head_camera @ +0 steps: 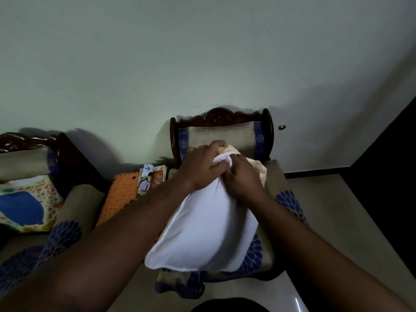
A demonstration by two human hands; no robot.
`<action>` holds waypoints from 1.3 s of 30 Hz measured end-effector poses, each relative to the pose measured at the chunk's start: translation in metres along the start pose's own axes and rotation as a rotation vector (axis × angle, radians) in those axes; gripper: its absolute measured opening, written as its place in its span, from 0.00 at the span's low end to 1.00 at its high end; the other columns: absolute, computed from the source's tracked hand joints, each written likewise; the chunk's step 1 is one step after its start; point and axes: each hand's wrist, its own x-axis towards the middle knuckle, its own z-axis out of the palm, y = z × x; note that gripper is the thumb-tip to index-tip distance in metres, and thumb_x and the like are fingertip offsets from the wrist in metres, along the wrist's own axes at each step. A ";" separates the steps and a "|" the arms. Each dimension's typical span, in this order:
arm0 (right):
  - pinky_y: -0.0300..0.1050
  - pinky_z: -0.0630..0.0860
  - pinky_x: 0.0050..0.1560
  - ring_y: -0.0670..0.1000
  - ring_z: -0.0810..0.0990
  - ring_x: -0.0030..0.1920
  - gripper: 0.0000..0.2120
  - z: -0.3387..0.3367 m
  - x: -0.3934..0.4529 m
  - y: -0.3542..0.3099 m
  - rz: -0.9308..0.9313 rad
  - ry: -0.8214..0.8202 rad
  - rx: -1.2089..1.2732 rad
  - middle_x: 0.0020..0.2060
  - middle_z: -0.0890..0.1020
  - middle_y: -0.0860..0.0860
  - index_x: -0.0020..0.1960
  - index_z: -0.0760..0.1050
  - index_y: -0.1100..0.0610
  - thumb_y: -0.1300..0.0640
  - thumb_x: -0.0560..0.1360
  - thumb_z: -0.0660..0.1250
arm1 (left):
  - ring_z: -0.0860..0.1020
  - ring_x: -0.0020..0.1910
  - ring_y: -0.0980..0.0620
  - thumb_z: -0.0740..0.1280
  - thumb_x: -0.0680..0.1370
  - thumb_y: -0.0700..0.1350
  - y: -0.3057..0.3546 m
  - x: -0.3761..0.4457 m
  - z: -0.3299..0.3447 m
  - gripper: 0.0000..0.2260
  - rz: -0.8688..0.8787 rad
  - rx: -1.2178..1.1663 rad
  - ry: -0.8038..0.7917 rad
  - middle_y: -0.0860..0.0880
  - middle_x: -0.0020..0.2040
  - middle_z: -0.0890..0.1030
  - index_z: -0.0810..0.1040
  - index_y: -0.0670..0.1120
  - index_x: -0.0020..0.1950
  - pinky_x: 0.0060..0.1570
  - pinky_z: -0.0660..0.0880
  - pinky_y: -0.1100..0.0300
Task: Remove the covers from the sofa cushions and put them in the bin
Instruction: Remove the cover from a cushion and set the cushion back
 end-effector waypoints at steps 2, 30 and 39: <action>0.58 0.74 0.57 0.53 0.78 0.58 0.20 0.000 -0.001 0.001 -0.032 -0.059 -0.045 0.57 0.79 0.48 0.58 0.76 0.48 0.42 0.73 0.56 | 0.80 0.60 0.48 0.53 0.72 0.74 0.001 -0.001 0.001 0.36 -0.052 0.111 -0.035 0.51 0.61 0.83 0.72 0.52 0.70 0.61 0.67 0.51; 0.58 0.66 0.72 0.58 0.70 0.71 0.65 -0.018 -0.049 0.140 1.001 -0.134 0.623 0.74 0.71 0.53 0.76 0.68 0.52 0.11 0.50 0.57 | 0.82 0.57 0.56 0.71 0.76 0.37 -0.014 -0.040 0.024 0.15 -0.355 -0.812 0.443 0.55 0.55 0.85 0.84 0.52 0.59 0.59 0.77 0.57; 0.67 0.79 0.54 0.64 0.79 0.61 0.53 0.010 -0.089 0.151 1.173 -0.162 1.106 0.64 0.80 0.58 0.72 0.69 0.56 0.34 0.55 0.83 | 0.82 0.57 0.51 0.71 0.76 0.39 -0.032 -0.049 0.039 0.13 -0.459 -0.900 0.422 0.51 0.55 0.86 0.84 0.45 0.60 0.59 0.78 0.52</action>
